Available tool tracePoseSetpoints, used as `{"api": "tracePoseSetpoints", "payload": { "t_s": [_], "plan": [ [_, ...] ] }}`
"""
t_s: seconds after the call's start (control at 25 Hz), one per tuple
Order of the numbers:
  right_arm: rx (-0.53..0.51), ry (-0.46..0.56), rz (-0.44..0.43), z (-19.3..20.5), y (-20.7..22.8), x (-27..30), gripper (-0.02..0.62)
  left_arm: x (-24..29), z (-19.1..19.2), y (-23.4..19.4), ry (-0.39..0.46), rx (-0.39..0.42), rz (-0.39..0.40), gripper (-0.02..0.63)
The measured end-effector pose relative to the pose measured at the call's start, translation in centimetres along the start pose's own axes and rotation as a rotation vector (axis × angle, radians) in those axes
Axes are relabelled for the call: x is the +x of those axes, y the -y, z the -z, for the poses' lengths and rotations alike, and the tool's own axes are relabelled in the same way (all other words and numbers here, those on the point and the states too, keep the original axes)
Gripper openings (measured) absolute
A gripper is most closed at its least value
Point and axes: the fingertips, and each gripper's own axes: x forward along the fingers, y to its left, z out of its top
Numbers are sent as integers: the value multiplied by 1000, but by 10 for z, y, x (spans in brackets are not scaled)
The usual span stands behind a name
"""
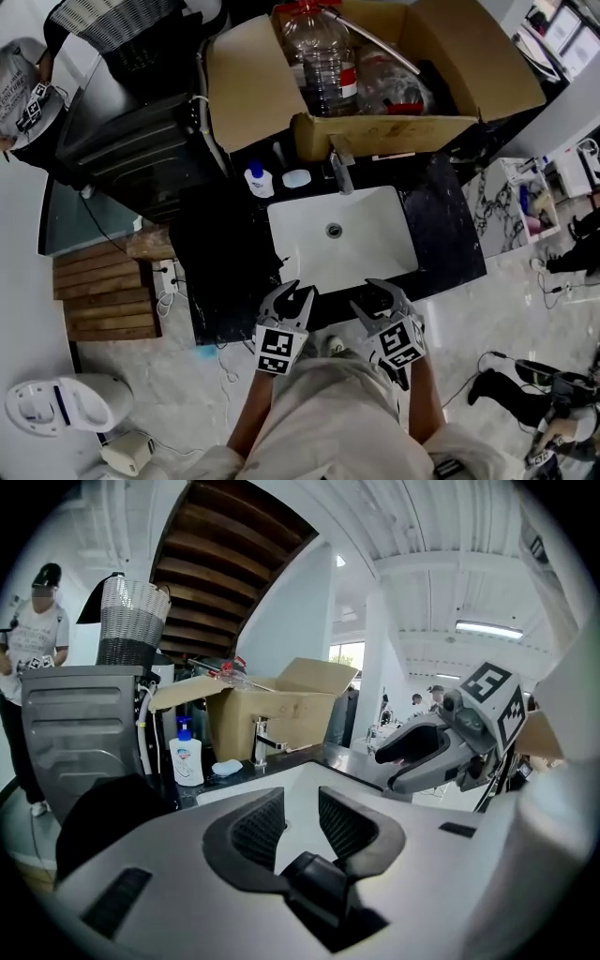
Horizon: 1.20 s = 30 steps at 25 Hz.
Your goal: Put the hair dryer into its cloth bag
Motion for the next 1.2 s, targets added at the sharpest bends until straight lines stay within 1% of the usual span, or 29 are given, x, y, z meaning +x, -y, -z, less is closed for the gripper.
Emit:
{"api": "tracePoseSetpoints", "payload": {
  "t_s": [0.32, 0.56, 0.68, 0.88, 1.2],
  "plan": [
    [-37, -64, -65, 13, -14, 9, 204, 6, 13, 5, -26, -16, 58, 114],
    [-66, -109, -139, 30, -17, 11, 204, 11, 19, 15, -53, -27, 64, 114],
    [-96, -124, -191, 38, -20, 12, 204, 13, 23, 19, -68, -30, 44, 114],
    [-153, -133, -292, 54, -26, 11, 204, 14, 28, 27, -87, -52, -12, 114],
    [-229, -126, -410, 73, -26, 17, 204, 16, 41, 38, -113, -86, -107, 115]
  ]
}}
